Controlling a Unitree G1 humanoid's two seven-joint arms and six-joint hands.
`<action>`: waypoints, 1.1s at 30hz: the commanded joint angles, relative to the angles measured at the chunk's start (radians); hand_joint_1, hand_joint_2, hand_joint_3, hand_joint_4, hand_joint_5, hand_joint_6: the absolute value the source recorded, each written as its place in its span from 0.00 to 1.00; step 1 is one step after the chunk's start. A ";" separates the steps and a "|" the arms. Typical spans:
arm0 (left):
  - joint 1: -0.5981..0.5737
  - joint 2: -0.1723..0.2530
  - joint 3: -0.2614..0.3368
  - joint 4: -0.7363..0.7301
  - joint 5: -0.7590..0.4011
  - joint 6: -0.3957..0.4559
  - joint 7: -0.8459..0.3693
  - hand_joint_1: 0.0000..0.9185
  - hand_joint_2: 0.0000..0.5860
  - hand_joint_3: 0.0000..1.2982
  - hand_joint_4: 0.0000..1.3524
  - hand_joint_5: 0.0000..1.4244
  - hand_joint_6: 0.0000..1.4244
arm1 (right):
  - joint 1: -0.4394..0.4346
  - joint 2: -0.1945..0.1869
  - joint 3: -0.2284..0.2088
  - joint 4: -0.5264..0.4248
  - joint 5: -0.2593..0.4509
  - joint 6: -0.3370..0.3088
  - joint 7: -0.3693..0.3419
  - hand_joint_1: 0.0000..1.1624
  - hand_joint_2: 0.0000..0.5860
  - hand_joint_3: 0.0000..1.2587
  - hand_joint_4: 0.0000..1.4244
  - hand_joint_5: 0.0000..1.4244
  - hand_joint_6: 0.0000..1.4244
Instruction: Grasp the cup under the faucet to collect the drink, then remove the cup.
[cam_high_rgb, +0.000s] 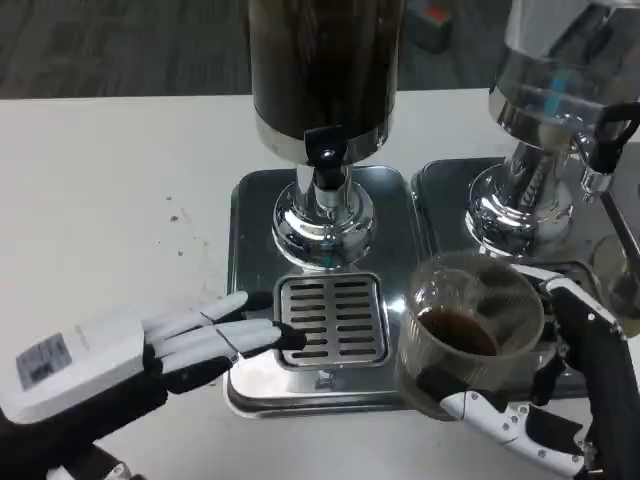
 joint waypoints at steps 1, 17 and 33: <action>0.017 0.023 -0.014 -0.003 0.016 -0.029 0.024 0.00 0.18 0.06 0.00 0.00 0.10 | 0.007 0.004 -0.003 -0.031 0.012 -0.040 -0.010 0.73 0.33 0.47 0.46 0.60 0.81; 0.017 0.048 0.018 0.002 0.075 -0.076 0.084 0.00 0.16 0.06 0.00 0.00 0.07 | 0.011 0.003 -0.006 -0.034 0.016 -0.044 -0.009 0.73 0.33 0.47 0.46 0.61 0.81; 0.010 0.063 0.005 0.010 0.070 -0.062 0.098 0.00 0.16 0.08 0.00 0.00 0.07 | 0.008 0.005 -0.011 -0.031 0.018 -0.046 -0.012 0.73 0.33 0.47 0.47 0.61 0.81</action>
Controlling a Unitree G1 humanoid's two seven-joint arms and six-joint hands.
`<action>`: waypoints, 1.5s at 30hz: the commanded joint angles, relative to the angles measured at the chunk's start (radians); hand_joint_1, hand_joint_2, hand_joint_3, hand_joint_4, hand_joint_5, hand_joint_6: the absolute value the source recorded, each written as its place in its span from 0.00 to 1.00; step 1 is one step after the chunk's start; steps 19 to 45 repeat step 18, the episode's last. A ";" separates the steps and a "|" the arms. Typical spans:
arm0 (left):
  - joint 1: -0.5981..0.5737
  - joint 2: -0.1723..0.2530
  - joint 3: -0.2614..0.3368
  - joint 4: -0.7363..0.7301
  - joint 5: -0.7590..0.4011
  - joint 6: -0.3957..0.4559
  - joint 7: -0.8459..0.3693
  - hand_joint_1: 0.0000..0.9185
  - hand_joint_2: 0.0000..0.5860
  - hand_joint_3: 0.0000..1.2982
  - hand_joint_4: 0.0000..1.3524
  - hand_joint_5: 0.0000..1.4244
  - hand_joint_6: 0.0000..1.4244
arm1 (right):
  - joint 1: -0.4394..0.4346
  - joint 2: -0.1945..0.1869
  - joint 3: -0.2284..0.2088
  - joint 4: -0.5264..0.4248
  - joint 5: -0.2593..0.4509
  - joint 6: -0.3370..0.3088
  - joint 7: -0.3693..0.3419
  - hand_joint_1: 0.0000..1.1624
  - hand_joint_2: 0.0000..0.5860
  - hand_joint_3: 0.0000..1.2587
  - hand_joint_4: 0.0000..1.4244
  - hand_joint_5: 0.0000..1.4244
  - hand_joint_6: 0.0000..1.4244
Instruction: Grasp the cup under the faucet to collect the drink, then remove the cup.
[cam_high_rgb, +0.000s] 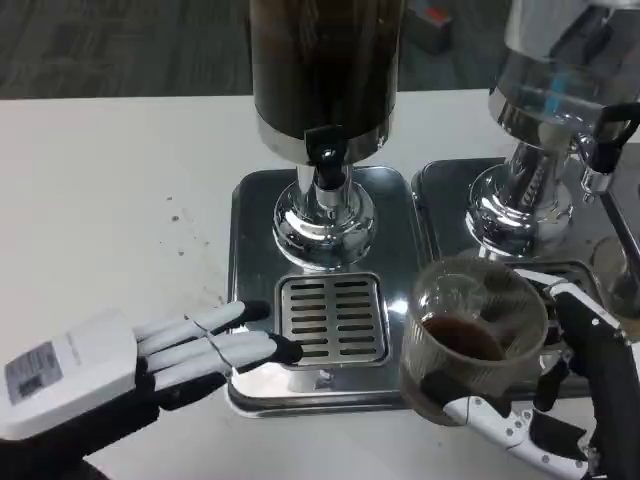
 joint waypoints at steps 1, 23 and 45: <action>-0.002 0.022 -0.007 0.006 0.004 0.001 0.021 0.00 0.16 0.08 0.00 0.00 0.07 | -0.007 0.007 -0.006 -0.027 0.017 -0.045 -0.014 0.73 0.33 0.47 0.47 0.61 0.81; 0.000 0.026 -0.011 0.005 0.005 0.009 0.033 0.00 0.16 0.08 0.00 0.00 0.07 | -0.009 0.007 -0.009 -0.027 0.020 -0.048 -0.013 0.73 0.33 0.48 0.48 0.62 0.82; 0.000 0.026 -0.011 0.005 0.005 0.009 0.033 0.00 0.16 0.08 0.00 0.00 0.07 | -0.009 0.007 -0.009 -0.027 0.020 -0.048 -0.013 0.73 0.33 0.48 0.48 0.62 0.82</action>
